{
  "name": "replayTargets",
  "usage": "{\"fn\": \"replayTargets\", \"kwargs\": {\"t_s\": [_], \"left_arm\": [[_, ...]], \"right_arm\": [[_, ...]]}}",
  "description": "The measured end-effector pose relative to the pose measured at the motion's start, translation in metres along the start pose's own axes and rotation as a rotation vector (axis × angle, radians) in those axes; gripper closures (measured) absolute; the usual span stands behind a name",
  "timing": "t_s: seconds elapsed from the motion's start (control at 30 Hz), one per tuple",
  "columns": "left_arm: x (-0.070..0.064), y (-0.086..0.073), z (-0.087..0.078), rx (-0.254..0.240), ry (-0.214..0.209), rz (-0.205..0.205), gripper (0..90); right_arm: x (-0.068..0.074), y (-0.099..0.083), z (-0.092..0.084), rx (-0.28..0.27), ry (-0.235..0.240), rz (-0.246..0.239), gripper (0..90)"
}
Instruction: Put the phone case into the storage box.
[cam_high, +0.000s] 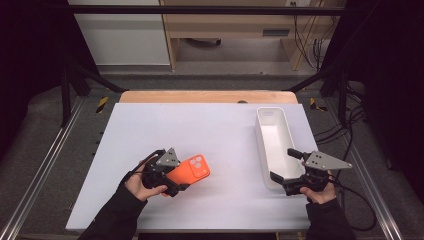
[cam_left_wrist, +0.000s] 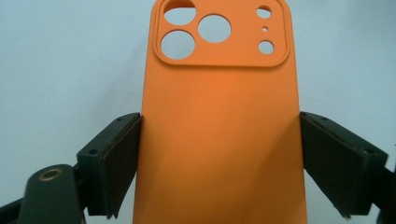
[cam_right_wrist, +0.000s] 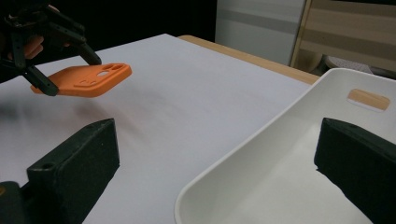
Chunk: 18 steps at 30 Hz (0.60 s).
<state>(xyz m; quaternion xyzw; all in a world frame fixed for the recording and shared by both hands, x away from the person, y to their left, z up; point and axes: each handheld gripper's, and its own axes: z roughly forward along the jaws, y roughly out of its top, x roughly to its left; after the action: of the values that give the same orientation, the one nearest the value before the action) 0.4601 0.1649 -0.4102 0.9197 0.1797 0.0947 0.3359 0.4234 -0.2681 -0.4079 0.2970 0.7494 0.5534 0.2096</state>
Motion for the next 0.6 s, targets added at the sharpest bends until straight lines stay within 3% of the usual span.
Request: {"fn": "replayTargets", "kwargs": {"t_s": [0.6], "left_arm": [[-0.012, 0.01, -0.006, -0.039, -0.02, 0.034, 15.4]], "right_arm": [[0.019, 0.01, 0.013, 0.039, 0.047, -0.083, 0.5]]}}
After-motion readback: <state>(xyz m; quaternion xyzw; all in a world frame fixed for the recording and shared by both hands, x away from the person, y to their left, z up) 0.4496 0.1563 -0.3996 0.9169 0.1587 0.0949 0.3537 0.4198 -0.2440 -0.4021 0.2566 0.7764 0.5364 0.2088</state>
